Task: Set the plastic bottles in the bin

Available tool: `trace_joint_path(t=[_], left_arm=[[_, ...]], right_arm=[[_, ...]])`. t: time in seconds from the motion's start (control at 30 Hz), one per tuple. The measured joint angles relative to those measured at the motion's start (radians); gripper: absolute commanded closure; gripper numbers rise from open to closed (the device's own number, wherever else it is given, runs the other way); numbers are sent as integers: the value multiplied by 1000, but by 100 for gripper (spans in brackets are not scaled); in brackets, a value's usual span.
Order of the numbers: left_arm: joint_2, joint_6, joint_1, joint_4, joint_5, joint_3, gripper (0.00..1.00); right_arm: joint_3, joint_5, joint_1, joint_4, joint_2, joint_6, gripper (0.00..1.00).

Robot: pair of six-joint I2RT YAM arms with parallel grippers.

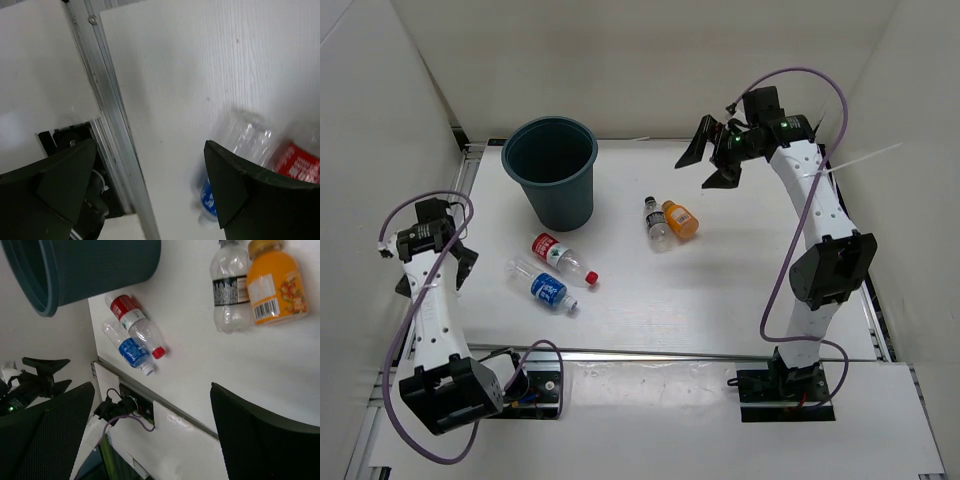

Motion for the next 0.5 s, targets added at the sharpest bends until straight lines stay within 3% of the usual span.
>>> trace_joint_path(t=[0.23,0.37,0.5], left_arm=[[-59,147,-119,-3,215,14,0],[-183,195,-150,69,339,53,0],[-308,220,-152,159,374,121,0]], right_arm=[[80,-10,-32,23,43,-16,0],[97,-11,-47,21,91,-61,0],[187,26,-52,6,184,-117,0]])
